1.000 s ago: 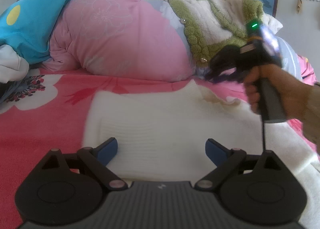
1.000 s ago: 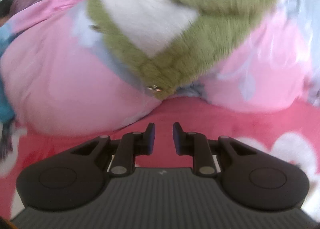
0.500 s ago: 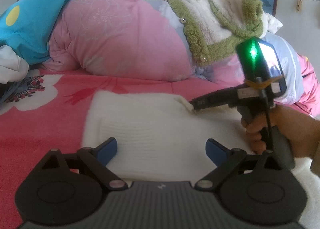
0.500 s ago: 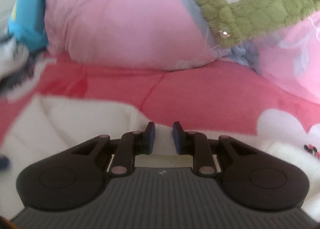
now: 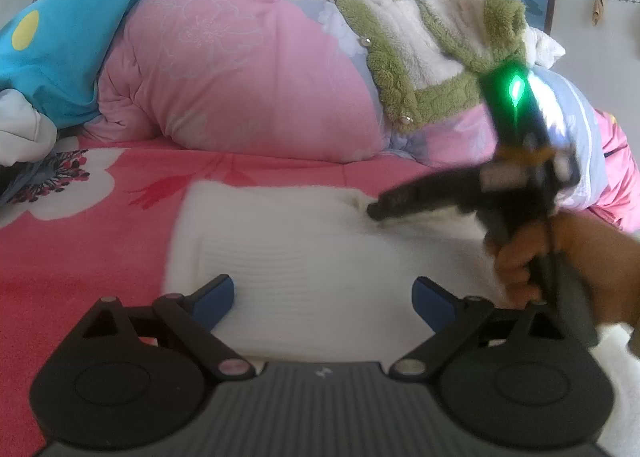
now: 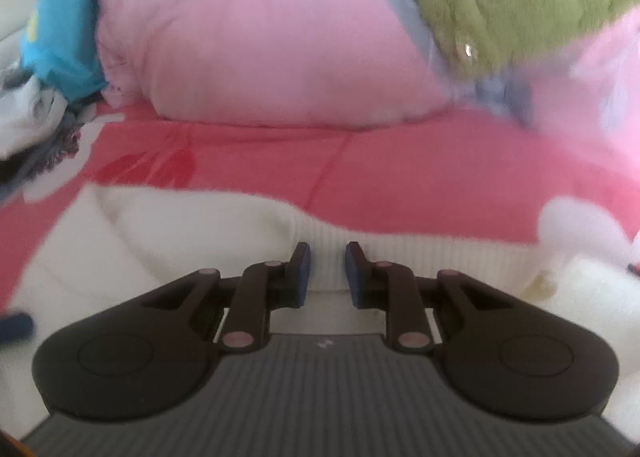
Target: Fold clothes
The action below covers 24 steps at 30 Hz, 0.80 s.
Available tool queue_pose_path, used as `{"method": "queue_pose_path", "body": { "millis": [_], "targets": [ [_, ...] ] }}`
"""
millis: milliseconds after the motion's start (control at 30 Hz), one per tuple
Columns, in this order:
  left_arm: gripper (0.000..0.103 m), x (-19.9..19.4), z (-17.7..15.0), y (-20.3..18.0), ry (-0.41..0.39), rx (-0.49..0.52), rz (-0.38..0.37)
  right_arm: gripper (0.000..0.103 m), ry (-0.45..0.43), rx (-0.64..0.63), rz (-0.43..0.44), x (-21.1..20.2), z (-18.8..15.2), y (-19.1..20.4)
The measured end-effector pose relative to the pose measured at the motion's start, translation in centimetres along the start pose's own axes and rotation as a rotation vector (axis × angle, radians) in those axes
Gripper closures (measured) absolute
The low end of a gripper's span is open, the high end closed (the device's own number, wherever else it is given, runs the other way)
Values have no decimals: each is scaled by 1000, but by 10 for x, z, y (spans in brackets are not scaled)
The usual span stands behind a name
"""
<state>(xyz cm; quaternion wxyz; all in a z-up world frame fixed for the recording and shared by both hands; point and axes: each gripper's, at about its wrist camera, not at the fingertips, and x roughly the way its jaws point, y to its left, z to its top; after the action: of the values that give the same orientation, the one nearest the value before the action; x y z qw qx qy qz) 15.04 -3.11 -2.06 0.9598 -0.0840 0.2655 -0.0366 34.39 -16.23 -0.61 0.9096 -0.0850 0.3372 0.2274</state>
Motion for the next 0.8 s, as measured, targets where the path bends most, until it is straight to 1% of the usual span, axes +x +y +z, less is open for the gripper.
{"method": "queue_pose_path", "body": {
  "millis": [33, 100, 133, 200, 233, 267, 300, 333, 367, 400, 467, 600, 633, 667, 700, 767, 800],
  "targets": [
    [6, 0, 0, 0, 0, 0, 0, 84, 2, 2, 4, -6, 7, -1],
    [6, 0, 0, 0, 0, 0, 0, 85, -59, 31, -2, -24, 15, -11],
    [6, 0, 0, 0, 1, 1, 0, 85, -100, 48, -32, -35, 18, -18],
    [6, 1, 0, -1, 2, 2, 1, 85, -139, 73, -96, -47, 21, -34],
    [6, 1, 0, -1, 2, 2, 1, 85, -136, 92, -128, -48, 19, -43],
    [6, 1, 0, -1, 2, 2, 0, 84, -97, 99, -156, -42, 13, -51],
    [6, 1, 0, 0, 2, 2, 0, 84, -50, 102, -183, -33, 6, -58],
    [6, 0, 0, 0, 2, 3, -1, 85, 40, 81, -202, -16, -8, -63],
    [6, 0, 0, 0, 3, 3, -2, 85, 36, 54, -198, -10, -21, -64],
    [6, 0, 0, 0, 3, 1, -3, 85, 23, 60, -194, -14, -20, -65],
    [6, 0, 0, 0, 3, -1, -4, 85, 13, 92, -189, -24, -10, -66],
    [6, 1, 0, 0, 4, -1, -5, 85, -82, 155, -213, -40, 3, -77],
    [6, 1, 0, 0, 4, -1, -6, 85, -46, 167, -222, -34, -2, -83],
    [6, 1, 0, 0, 4, -1, -7, 85, 10, 177, -231, -24, -9, -90],
    [6, 1, 0, 0, 5, -1, -6, 85, 28, 175, -224, -17, -19, -94],
    [6, 1, 0, 1, 5, -4, -9, 85, 16, 189, -227, -25, -16, -93],
    [6, 1, 1, 1, 6, -3, -9, 84, -8, 195, -234, -31, -13, -91]
  ]
}}
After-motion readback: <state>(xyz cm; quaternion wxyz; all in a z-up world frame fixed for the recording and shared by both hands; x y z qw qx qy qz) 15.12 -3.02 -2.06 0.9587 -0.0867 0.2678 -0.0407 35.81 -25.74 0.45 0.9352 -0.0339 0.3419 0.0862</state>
